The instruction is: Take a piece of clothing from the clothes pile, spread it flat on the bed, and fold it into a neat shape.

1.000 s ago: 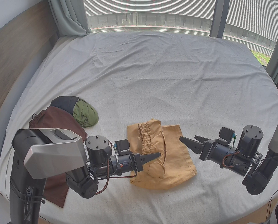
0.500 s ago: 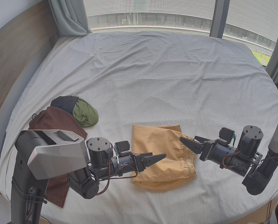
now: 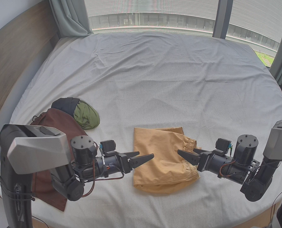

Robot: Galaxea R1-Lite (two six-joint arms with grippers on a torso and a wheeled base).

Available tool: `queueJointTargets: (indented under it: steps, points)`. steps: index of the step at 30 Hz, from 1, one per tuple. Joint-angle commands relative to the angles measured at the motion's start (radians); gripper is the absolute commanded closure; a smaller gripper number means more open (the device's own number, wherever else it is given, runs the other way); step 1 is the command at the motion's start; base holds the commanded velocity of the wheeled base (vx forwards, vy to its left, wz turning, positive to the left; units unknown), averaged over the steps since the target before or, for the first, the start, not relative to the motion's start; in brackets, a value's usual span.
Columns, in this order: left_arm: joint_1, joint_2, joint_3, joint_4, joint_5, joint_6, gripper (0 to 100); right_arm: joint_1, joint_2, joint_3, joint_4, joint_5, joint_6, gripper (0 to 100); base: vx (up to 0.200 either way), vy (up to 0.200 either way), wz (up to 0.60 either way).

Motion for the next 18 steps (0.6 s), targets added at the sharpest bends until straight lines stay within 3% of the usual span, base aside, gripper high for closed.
queueJointTargets:
  steps: [1, 9, 12, 18]
  points:
    - [0.085, -0.171, 0.130, 0.000, -0.013, 0.071, 0, 0.001, 0.067, 0.004, -0.002, 0.000, 0.007, 0, 0.000, 0.000, 0.00]
    - [0.220, -0.324, 0.306, 0.000, -0.122, 0.126, 0, 0.010, 0.061, 0.004, -0.002, 0.000, 0.007, 0, 0.000, 0.000, 0.00]
    - [0.288, -0.366, 0.372, 0.000, -0.171, 0.238, 0, 0.011, 0.058, 0.004, -0.002, 0.000, 0.007, 0, 0.000, 0.000, 0.00]
    - [0.340, -0.393, 0.406, 0.002, -0.223, 0.398, 0, 0.014, 0.060, 0.004, -0.002, 0.000, 0.005, 0, 0.000, 0.000, 0.00]
